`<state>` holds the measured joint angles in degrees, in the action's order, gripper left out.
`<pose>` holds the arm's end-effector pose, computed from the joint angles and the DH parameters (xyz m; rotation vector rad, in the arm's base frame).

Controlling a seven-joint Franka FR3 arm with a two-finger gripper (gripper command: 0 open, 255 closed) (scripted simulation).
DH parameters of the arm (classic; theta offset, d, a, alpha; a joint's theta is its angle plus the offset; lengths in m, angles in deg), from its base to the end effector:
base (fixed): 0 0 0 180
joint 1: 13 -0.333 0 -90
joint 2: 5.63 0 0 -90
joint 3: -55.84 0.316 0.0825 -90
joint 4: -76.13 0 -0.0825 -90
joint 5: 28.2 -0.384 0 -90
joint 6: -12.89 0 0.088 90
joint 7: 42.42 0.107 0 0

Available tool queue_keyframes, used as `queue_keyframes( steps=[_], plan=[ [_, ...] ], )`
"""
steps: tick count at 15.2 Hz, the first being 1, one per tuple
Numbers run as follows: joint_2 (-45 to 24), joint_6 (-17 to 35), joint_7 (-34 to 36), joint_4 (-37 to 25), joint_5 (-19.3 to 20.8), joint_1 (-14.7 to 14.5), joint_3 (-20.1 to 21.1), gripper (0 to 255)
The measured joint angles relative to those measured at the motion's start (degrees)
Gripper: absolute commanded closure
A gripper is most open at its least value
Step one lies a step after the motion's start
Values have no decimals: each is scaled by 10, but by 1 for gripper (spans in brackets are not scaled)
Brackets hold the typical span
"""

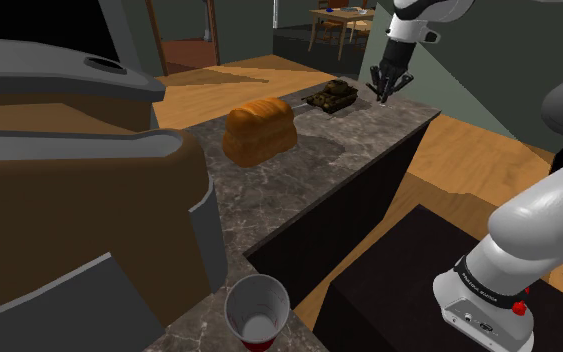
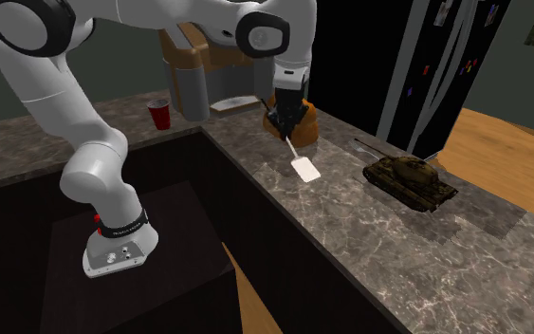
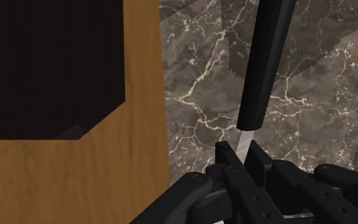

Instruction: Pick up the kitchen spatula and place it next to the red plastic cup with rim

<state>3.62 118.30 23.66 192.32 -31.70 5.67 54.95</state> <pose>0.4794 -0.1655 0.5160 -2.2525 2.1227 0.0754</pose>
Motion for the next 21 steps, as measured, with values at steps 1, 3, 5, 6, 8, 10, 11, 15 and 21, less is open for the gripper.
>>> queue_keyframes(
  steps=[1,3,5,6,8,10,11,15,21],
  plan=[
    [17,1,12,18,-1,-5,7,255],
    [43,2,34,43,-5,-15,21,255],
    [70,6,55,72,-11,-25,35,255],
    [76,6,68,78,-14,-30,43,255],
    [99,4,90,98,-20,-41,58,255],
    [122,9,110,123,-28,-51,73,255],
    [135,4,122,130,-33,-56,81,255],
    [173,1,170,160,-54,-80,116,255],
    [208,-5,248,178,-89,-117,175,255]
  ],
)
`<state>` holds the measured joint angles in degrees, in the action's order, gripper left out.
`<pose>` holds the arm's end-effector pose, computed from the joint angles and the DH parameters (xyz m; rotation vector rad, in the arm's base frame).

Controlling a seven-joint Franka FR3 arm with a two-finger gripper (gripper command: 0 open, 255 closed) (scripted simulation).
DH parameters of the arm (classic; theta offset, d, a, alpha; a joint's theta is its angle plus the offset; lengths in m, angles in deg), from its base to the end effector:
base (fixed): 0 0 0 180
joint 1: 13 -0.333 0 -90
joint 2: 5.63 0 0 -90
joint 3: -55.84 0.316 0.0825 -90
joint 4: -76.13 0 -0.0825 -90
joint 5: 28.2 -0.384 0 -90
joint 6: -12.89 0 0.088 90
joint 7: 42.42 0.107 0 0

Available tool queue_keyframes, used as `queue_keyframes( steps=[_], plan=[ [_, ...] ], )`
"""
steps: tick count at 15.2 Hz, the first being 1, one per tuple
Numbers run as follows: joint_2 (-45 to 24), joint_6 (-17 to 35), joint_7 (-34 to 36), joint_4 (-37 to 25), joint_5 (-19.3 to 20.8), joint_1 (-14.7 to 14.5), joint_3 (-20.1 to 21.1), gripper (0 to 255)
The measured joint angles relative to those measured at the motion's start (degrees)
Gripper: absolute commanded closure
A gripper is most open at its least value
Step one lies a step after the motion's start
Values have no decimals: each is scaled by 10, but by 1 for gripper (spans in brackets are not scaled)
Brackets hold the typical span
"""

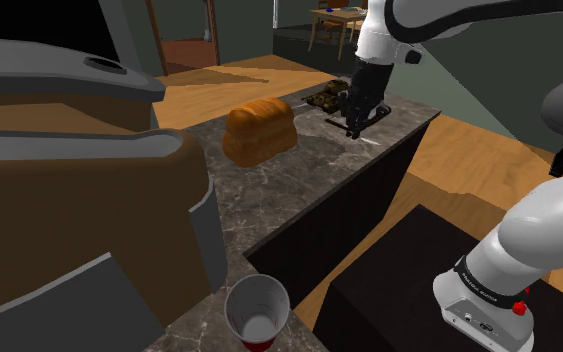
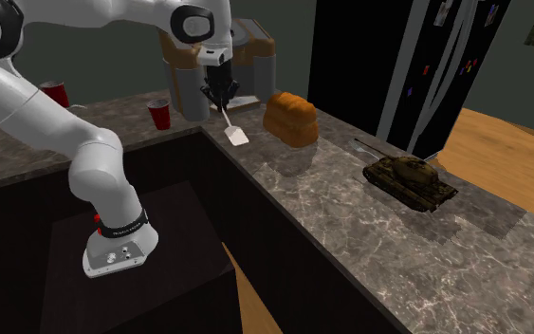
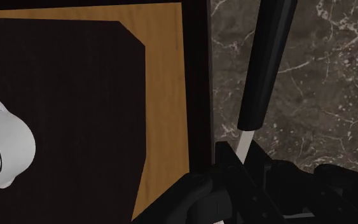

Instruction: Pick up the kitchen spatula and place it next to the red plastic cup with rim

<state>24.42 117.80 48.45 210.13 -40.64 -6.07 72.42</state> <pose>0.3903 0.0965 0.5200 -2.2536 2.1219 0.0752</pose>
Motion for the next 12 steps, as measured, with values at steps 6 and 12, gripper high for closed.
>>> queue_keyframes(
  steps=[6,12],
  plan=[
    [11,6,79,3,-35,-34,63,255],
    [5,7,164,-19,-64,-63,131,255]
  ],
)
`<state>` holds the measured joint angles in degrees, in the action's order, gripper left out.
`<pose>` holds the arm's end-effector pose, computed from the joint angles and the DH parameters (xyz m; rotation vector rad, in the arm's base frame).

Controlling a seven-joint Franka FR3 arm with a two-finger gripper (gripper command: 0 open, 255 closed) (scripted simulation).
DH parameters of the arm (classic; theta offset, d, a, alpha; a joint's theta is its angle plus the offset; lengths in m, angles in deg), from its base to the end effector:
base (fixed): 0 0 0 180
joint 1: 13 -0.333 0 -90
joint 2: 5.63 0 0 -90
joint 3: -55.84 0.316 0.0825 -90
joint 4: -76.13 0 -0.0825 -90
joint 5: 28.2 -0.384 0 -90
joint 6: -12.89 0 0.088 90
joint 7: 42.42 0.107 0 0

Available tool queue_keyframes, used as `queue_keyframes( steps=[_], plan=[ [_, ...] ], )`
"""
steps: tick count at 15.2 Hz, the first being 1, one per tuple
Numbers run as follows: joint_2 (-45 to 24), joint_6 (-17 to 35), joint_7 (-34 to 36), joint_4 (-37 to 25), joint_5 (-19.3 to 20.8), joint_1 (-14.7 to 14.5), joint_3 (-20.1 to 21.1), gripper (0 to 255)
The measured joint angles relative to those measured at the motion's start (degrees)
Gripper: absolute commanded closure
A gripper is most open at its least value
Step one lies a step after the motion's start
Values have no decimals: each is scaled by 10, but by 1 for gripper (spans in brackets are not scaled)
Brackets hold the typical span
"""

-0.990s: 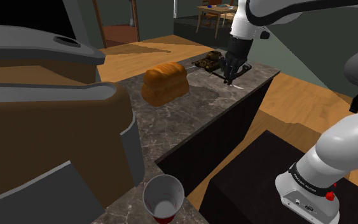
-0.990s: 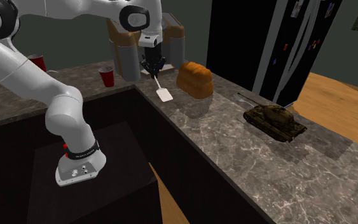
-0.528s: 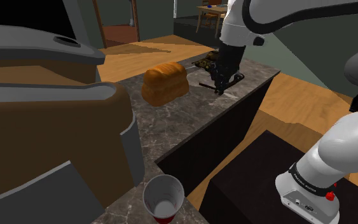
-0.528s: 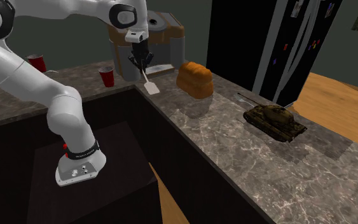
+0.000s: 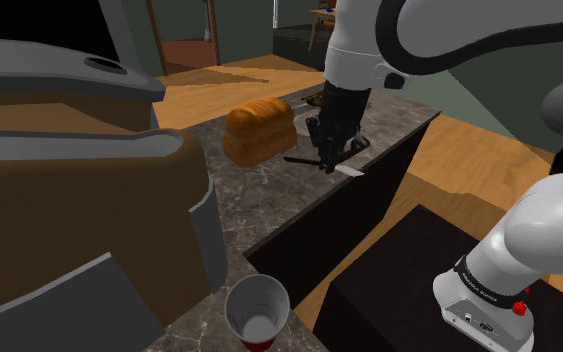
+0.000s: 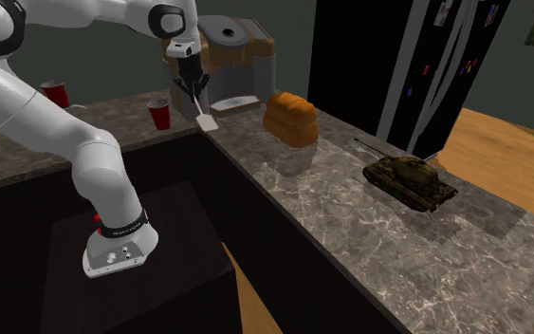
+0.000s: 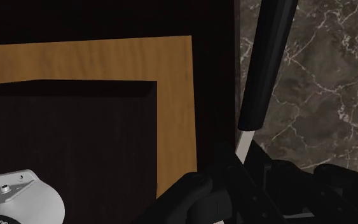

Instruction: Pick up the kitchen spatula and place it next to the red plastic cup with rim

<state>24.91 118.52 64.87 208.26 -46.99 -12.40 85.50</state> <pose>0.3396 0.2445 0.5175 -2.2532 2.1228 0.0748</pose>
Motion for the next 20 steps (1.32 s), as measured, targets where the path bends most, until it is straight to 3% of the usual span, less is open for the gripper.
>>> queue_keyframes(
  steps=[4,12,15,20],
  plan=[
    [-10,9,60,-16,-16,-17,51,255],
    [-94,27,193,-105,-1,-16,168,255],
    [-133,33,247,-142,20,-10,216,255],
    [-244,38,371,-225,109,5,319,255]
  ],
)
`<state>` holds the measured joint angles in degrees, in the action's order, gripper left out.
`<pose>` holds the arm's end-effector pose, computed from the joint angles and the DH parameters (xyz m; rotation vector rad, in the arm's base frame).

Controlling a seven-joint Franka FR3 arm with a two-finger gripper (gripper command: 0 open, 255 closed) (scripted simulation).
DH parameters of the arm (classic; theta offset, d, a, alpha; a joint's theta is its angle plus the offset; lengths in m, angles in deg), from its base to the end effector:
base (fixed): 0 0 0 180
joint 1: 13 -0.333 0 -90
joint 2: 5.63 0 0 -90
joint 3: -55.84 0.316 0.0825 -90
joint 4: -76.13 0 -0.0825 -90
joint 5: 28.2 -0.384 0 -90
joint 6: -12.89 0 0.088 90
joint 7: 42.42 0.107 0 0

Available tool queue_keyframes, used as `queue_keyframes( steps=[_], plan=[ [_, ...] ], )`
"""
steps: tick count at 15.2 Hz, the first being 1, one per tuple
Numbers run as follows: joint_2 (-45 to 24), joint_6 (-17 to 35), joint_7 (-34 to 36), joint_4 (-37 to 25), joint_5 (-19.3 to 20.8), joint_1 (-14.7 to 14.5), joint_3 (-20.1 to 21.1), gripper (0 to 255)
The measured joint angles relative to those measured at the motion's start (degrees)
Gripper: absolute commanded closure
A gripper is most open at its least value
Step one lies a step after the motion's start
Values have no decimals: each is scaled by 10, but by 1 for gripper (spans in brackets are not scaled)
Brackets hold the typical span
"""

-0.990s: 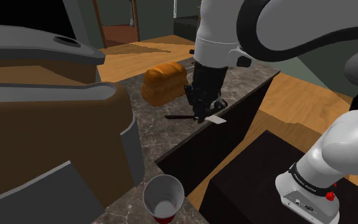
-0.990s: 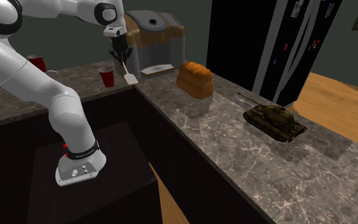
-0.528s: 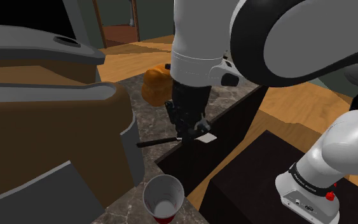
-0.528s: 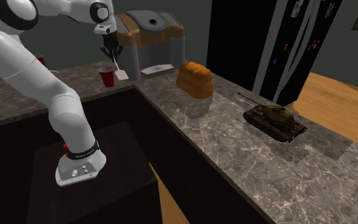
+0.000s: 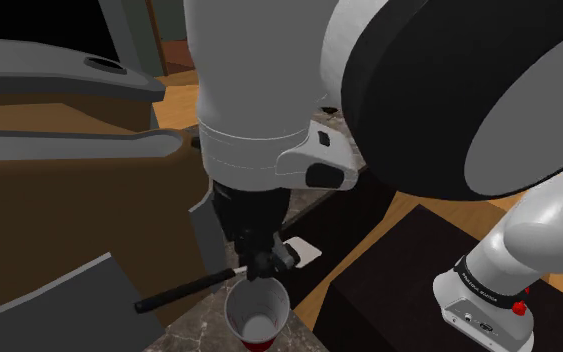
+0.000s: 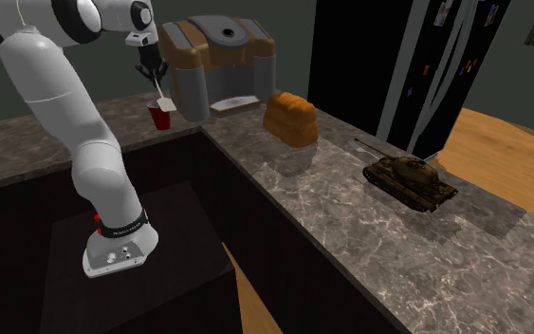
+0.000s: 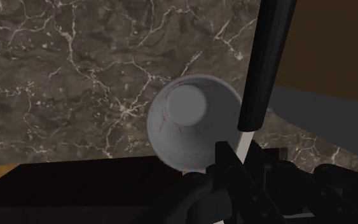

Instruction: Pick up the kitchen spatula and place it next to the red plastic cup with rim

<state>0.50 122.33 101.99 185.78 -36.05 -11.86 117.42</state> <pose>0.2493 0.4921 0.5175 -2.2599 2.1227 0.0712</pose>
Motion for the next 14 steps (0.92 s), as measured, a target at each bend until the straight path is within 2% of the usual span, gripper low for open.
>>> queue_keyframes(
  steps=[2,4,6,9,11,14],
  plan=[
    [-85,-2,75,-45,77,-13,43,255],
    [-157,-14,142,-88,152,-55,49,255],
    [-224,-26,200,-132,217,-121,32,255],
    [-302,-63,253,-219,283,-219,-3,255],
    [-343,-88,275,-281,309,-289,-35,255],
    [-397,-121,281,-393,318,-417,-126,255]
  ],
)
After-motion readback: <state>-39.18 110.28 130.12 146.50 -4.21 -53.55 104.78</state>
